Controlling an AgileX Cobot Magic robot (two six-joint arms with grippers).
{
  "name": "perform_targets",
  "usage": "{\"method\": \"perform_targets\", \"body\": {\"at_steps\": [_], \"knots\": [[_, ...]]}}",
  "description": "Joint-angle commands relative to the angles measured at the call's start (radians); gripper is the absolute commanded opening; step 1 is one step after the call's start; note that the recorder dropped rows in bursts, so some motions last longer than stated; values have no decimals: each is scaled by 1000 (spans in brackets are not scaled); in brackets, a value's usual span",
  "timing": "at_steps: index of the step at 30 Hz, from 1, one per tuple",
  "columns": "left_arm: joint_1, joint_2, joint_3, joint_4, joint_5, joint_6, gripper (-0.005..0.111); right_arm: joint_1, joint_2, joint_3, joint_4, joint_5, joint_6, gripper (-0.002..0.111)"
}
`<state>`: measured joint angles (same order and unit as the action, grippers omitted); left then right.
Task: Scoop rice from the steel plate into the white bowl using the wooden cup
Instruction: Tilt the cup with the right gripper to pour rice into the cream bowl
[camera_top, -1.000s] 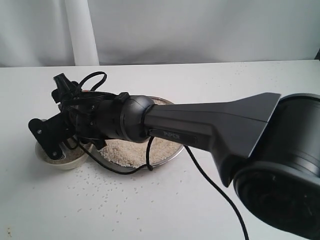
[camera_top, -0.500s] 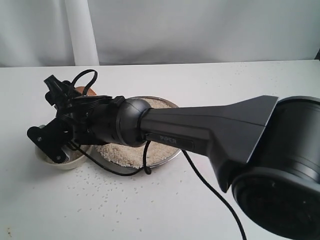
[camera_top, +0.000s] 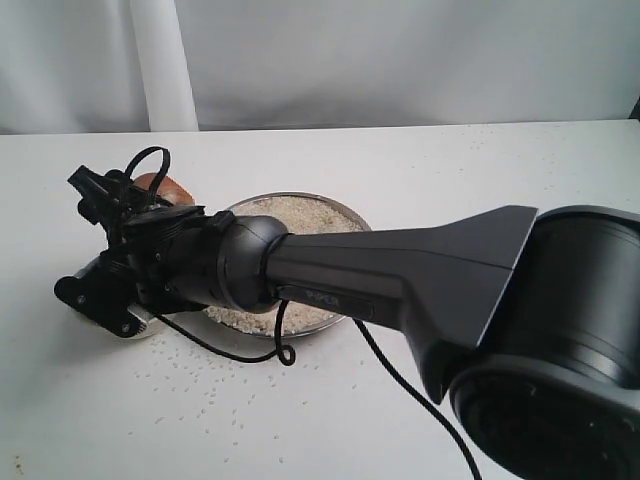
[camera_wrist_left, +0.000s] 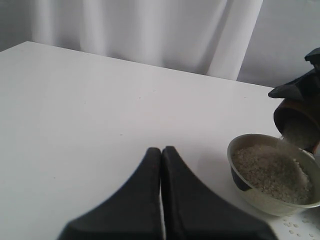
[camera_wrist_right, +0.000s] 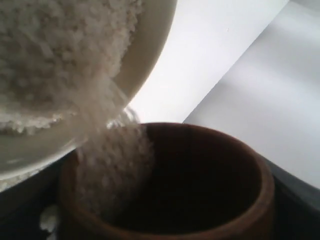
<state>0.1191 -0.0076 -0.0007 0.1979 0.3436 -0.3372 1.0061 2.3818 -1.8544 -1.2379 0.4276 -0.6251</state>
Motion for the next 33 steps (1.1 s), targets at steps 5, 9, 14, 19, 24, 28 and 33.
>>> {"method": "perform_targets", "body": {"at_steps": [5, 9, 14, 19, 24, 28, 33], "knots": [[-1, 8, 1, -5, -7, -2, 0, 20, -2, -9, -112, 45, -4, 0], [-1, 8, 1, -5, -7, -2, 0, 21, -2, -9, -143, 64, -4, 0], [-1, 8, 1, -5, -7, -2, 0, 30, -2, -9, -189, 75, -4, 0], [-1, 8, 1, -5, -7, -2, 0, 41, -2, -9, -247, 88, -4, 0], [-1, 8, 1, -5, -7, -2, 0, 41, -2, -9, -281, 88, -4, 0], [-1, 8, 1, -5, -7, -2, 0, 52, -2, -9, -316, 112, -4, 0], [-1, 8, 1, -5, -7, -2, 0, 62, -2, -9, -333, 108, -4, 0]]}}
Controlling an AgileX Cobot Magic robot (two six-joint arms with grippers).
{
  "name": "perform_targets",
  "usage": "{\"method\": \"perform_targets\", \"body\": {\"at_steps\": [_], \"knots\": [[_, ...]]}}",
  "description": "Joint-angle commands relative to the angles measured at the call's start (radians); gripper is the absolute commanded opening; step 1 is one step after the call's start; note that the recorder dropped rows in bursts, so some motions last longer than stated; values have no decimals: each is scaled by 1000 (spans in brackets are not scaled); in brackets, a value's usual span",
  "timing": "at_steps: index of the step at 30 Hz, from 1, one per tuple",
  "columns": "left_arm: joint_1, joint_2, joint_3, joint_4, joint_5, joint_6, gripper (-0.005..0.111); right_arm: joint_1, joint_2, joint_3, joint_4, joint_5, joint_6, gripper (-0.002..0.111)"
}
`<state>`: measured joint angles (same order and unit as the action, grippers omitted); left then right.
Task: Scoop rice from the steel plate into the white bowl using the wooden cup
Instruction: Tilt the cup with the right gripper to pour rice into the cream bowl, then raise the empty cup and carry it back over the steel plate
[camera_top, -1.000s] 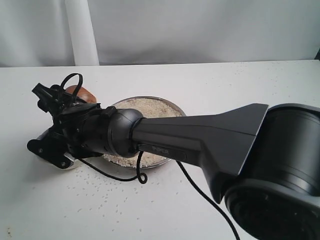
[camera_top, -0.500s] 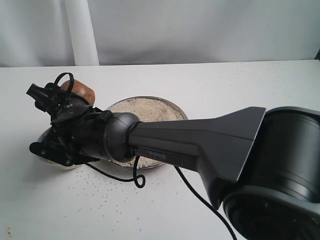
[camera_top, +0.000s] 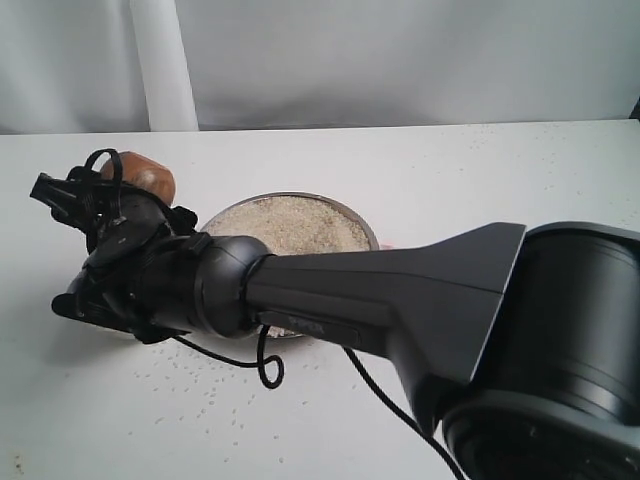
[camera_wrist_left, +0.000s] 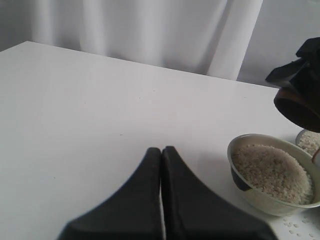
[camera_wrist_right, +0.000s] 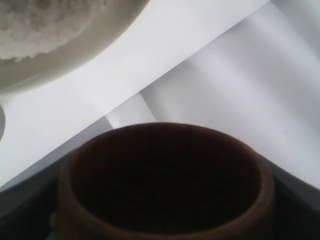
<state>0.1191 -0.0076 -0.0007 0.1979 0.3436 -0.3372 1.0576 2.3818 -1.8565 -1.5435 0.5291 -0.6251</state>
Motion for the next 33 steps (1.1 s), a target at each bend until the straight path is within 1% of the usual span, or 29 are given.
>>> {"method": "perform_targets", "body": {"at_steps": [1, 5, 8, 10, 18, 23, 26, 30, 33], "knots": [[-1, 8, 1, -5, -7, -2, 0, 10, -2, -7, -29, 8, -4, 0], [-1, 8, 1, -5, -7, -2, 0, 10, -2, -7, -19, 8, 43, 0], [-1, 8, 1, -5, -7, -2, 0, 10, -2, -7, -16, 14, 146, 0], [-1, 8, 1, -5, -7, -2, 0, 10, -2, -7, -16, 34, 268, 0], [-1, 8, 1, -5, -7, -2, 0, 0, -29, -7, 6, 141, 942, 0], [-1, 8, 1, -5, -7, -2, 0, -1, -61, -7, 35, 149, 1216, 0], [-1, 8, 1, -5, -7, -2, 0, -1, -73, -7, 68, 161, 1281, 0], [-1, 8, 1, -5, -7, -2, 0, -26, -110, -2, 138, 169, 1290, 0], [-1, 8, 1, -5, -7, -2, 0, -61, -169, 38, 141, 167, 1290, 0]]}}
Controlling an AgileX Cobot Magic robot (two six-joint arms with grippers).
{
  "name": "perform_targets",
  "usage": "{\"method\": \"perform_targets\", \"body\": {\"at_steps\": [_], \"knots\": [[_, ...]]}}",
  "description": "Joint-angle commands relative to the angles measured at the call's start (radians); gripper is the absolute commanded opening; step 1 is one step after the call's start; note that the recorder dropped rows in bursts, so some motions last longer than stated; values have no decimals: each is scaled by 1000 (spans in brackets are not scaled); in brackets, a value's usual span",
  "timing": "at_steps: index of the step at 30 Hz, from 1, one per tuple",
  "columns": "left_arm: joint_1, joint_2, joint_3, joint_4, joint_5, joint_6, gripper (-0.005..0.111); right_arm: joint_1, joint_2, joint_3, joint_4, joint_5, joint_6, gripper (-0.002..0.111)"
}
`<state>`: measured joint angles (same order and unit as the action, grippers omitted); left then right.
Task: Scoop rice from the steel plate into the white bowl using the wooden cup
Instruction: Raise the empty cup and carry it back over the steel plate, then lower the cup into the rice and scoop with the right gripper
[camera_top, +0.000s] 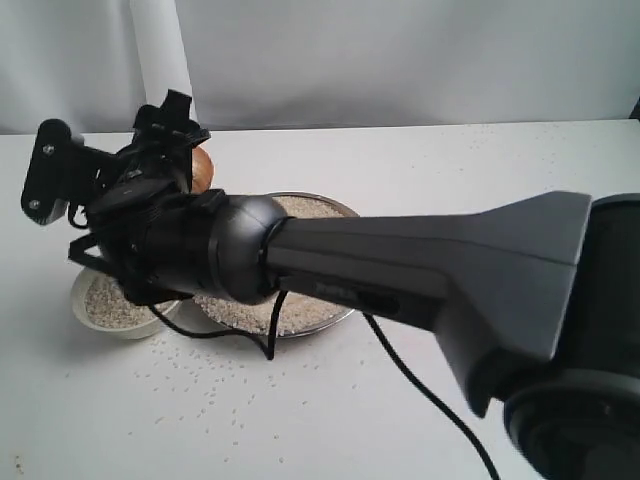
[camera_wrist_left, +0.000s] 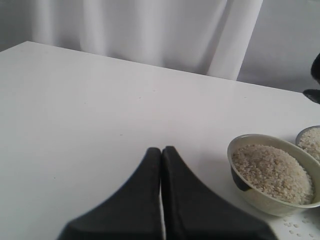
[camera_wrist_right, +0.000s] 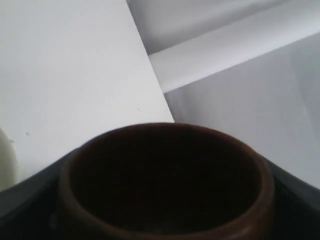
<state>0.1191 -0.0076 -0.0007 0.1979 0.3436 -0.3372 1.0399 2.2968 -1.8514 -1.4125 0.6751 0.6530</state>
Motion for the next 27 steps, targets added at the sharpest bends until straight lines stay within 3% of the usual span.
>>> {"method": "perform_targets", "body": {"at_steps": [1, 6, 13, 27], "knots": [[-1, 8, 1, -5, -7, -2, 0, -56, -108, 53, 10, 18, 10, 0], [-1, 8, 1, -5, -7, -2, 0, -137, -208, 161, 10, -21, -18, 0], [-1, 8, 1, -5, -7, -2, 0, -243, -214, 233, 45, -46, -295, 0], [-1, 8, 1, -5, -7, -2, 0, -255, -57, 233, 26, -51, -839, 0]]}}
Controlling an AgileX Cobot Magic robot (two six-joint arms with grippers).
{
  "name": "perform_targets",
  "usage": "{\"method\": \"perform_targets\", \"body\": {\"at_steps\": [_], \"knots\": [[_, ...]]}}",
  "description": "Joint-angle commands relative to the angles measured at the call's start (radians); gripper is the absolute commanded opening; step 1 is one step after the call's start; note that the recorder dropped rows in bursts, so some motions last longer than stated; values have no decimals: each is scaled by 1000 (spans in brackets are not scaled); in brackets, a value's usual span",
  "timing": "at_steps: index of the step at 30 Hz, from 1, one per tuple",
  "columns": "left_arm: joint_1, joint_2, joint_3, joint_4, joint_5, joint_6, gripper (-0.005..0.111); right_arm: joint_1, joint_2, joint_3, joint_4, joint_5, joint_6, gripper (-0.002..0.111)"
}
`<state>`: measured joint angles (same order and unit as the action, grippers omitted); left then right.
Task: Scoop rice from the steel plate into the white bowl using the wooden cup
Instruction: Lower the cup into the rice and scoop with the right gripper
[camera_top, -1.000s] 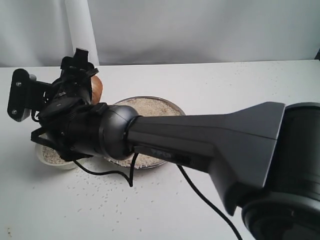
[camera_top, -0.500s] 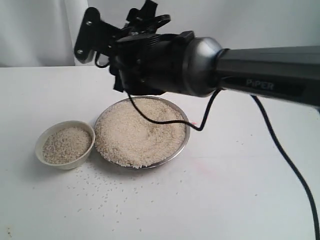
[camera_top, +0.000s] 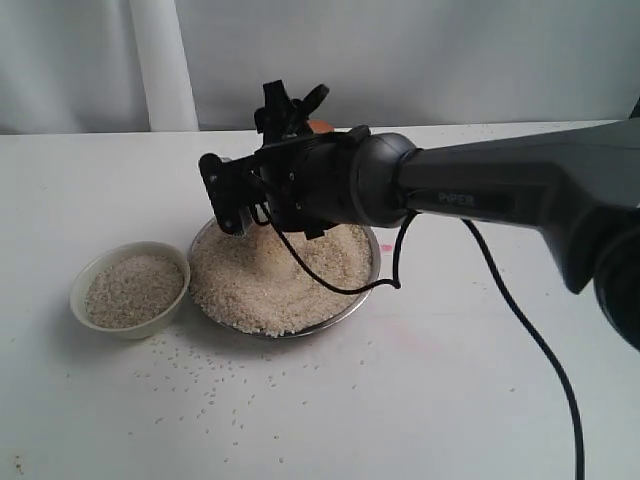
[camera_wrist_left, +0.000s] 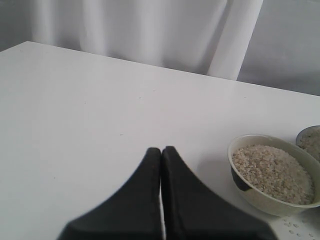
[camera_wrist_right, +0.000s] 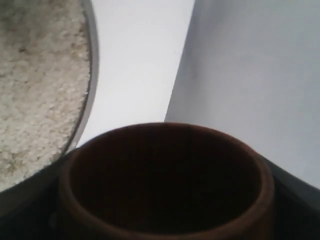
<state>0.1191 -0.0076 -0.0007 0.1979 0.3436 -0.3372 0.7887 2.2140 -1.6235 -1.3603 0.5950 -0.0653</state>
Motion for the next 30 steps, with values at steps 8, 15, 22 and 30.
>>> {"method": "perform_targets", "body": {"at_steps": [8, 15, 22, 30], "knots": [[-1, 8, 1, -5, -7, -2, 0, -4, 65, 5, -31, 32, -150, 0], [-1, 8, 1, -5, -7, -2, 0, -8, 108, 5, -38, 28, -166, 0], [-1, 8, 1, -5, -7, -2, 0, -10, 111, 5, -50, 8, -185, 0], [-1, 8, 1, -5, -7, -2, 0, -10, 131, 5, -44, -37, -248, 0]]}}
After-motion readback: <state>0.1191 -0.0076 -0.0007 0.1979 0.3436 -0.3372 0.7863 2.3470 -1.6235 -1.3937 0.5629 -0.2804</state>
